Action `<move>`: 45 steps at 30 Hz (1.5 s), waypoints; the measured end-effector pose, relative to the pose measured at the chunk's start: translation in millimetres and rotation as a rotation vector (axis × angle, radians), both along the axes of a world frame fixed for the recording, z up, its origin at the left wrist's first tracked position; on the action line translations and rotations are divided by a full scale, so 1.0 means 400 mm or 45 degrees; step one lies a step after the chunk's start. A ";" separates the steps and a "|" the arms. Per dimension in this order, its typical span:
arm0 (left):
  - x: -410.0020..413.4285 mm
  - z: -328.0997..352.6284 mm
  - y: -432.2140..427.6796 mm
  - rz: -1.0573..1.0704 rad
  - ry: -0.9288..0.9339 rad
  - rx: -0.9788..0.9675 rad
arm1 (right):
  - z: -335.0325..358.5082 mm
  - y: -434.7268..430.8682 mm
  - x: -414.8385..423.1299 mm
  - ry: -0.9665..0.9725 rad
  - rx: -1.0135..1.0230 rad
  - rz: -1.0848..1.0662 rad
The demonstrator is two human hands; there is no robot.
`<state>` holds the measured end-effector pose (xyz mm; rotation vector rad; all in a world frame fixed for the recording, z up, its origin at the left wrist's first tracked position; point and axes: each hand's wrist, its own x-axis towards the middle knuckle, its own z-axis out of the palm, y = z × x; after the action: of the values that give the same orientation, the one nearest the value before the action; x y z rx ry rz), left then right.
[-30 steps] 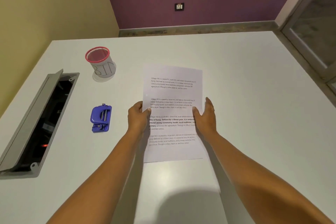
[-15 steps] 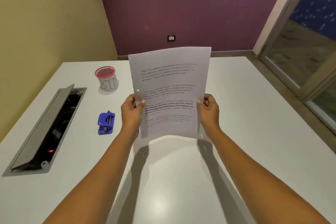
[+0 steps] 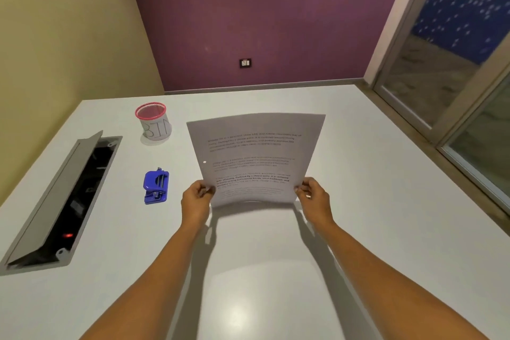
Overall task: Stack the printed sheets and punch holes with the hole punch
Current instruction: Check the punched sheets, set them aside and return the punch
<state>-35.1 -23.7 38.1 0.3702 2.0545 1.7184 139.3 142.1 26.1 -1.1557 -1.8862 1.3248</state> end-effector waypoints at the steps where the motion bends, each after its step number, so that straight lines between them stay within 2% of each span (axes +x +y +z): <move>1: -0.006 -0.009 -0.002 0.017 0.003 -0.037 | -0.010 0.002 0.003 -0.060 -0.016 -0.008; 4: -0.016 -0.027 0.000 0.040 0.045 -0.154 | -0.031 0.005 0.016 -0.150 -0.063 -0.036; 7: -0.022 -0.035 0.006 0.058 0.076 -0.199 | -0.039 0.007 0.019 -0.263 0.025 0.018; 11: -0.028 -0.025 0.012 0.065 0.136 -0.209 | -0.030 0.011 0.007 -0.238 -0.036 -0.038; 29: -0.036 0.038 0.040 0.139 -0.043 -0.183 | 0.027 0.053 -0.012 -0.448 0.008 0.004; 37: -0.009 0.035 0.182 0.167 -0.048 -0.223 | 0.008 0.200 -0.004 -0.464 -0.015 -0.025; 45: 0.069 0.031 0.473 0.221 -0.095 -0.278 | 0.015 0.506 0.052 -0.471 -0.009 -0.022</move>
<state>-7.6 165.3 50.5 0.0599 2.2464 1.5542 160.2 344.4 32.2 -1.4995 -2.1195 1.1689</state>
